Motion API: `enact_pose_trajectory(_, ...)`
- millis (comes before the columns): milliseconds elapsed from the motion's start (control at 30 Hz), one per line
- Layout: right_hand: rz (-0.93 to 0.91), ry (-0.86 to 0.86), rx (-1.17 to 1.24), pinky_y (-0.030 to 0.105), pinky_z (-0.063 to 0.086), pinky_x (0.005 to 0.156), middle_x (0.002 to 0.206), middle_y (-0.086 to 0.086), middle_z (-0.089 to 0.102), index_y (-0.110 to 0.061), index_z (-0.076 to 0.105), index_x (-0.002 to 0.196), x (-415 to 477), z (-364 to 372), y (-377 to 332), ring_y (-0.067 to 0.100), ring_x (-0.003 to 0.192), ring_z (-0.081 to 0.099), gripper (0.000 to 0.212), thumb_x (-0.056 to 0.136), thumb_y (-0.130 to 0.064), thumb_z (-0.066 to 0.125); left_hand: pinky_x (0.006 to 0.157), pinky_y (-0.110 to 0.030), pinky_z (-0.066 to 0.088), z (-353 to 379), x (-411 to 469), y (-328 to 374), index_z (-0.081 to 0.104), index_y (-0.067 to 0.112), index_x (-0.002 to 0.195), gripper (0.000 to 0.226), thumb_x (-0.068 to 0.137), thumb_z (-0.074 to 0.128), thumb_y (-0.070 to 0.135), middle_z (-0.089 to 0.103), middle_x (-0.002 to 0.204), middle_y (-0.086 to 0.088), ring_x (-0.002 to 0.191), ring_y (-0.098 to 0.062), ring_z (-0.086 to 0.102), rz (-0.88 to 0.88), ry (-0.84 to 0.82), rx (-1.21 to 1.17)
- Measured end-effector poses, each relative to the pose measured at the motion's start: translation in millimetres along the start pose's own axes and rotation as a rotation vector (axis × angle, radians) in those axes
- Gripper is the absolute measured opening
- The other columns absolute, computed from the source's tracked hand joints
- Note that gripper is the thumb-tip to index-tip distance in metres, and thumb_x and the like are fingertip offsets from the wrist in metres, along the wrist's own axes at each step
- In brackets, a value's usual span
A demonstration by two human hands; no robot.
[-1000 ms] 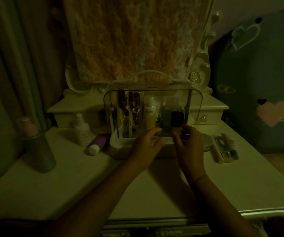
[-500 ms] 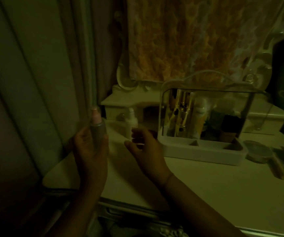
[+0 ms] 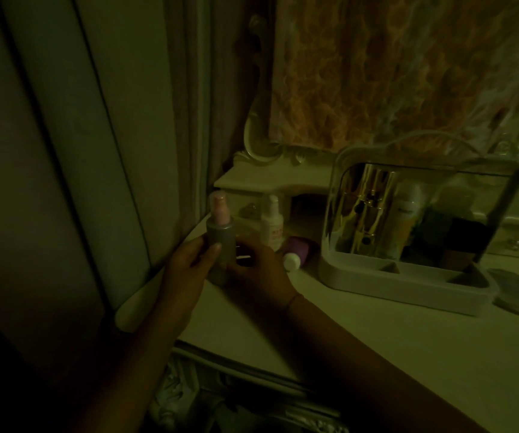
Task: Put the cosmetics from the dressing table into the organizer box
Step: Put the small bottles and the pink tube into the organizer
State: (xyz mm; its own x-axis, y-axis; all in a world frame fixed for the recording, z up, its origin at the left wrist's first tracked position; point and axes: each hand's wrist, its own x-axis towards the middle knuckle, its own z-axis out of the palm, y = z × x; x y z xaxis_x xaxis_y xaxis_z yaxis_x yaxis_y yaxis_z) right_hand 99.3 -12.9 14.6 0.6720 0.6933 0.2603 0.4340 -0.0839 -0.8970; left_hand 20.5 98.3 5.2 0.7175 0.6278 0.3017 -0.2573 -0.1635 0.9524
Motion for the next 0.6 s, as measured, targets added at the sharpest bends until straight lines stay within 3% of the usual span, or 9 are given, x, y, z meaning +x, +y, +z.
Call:
enact_pose_trajectory(67,-0.019,-0.017,-0.027,0.039,0.055,0.088,0.120,0.010,0.062,-0.013,0.053,0.126,-6.1,-7.8,-2.4,0.021,0.102,0.063,0.045,0.084,-0.015,0.065,0.067,-0.017,0.051,3.4,-6.1,0.1,0.068,0.048,0.087,0.032,0.087,0.058,0.017,0.073,0.089,0.018,0.086,-0.002,0.068,-0.009,-0.014,-0.021)
enact_pose_trajectory(167,-0.057,-0.032,-0.061,0.022,0.054,0.080,0.121,0.006,0.062,-0.015,0.051,0.128,-22.0,-25.0,-6.7,0.012,0.098,0.061,0.047,0.083,-0.015,0.065,0.064,-0.014,0.052,13.0,-17.7,4.3,0.068,0.043,0.089,0.025,0.083,0.062,0.019,0.074,0.090,0.020,0.089,-0.003,0.069,-0.019,-0.045,-0.062)
enact_pose_trajectory(333,-0.074,0.019,-0.104,0.024,0.054,0.087,0.122,0.000,0.061,-0.016,0.053,0.127,-62.7,-71.9,-10.5,0.008,0.104,0.061,0.048,0.081,-0.011,0.066,0.070,-0.016,0.053,50.5,-43.4,17.6,0.067,0.049,0.092,0.033,0.060,0.069,0.042,0.072,0.097,0.022,0.096,-0.001,0.067,-0.004,-0.181,-0.112)
enact_pose_trajectory(400,-0.069,0.061,-0.071,0.020,0.053,0.086,0.119,-0.005,0.063,-0.018,0.054,0.126,-81.8,-94.9,-7.5,0.003,0.105,0.061,0.048,0.080,-0.009,0.066,0.071,-0.014,0.052,72.2,-53.1,20.7,0.066,0.047,0.097,0.036,0.062,0.069,0.040,0.071,0.101,0.021,0.098,-0.001,0.066,0.018,-0.254,-0.146)
enact_pose_trajectory(500,-0.034,0.138,-0.047,0.029,0.053,0.091,0.120,-0.004,0.064,-0.019,0.054,0.125,-106.9,-129.0,-1.7,0.007,0.108,0.061,0.048,0.080,-0.008,0.066,0.075,-0.011,0.050,109.7,-62.8,26.5,0.063,0.039,0.108,0.040,0.068,0.069,0.032,0.071,0.108,0.016,0.103,-0.002,0.064,0.049,-0.343,-0.186)
enact_pose_trajectory(600,-0.032,0.222,-0.055,0.029,0.053,0.090,0.120,-0.005,0.064,-0.021,0.055,0.125,-121.6,-161.4,2.4,0.007,0.109,0.061,0.047,0.081,-0.009,0.065,0.074,-0.011,0.050,150.5,-61.7,31.5,0.061,0.035,0.109,0.035,0.077,0.068,0.020,0.071,0.105,0.017,0.101,-0.001,0.065,0.072,-0.409,-0.176)
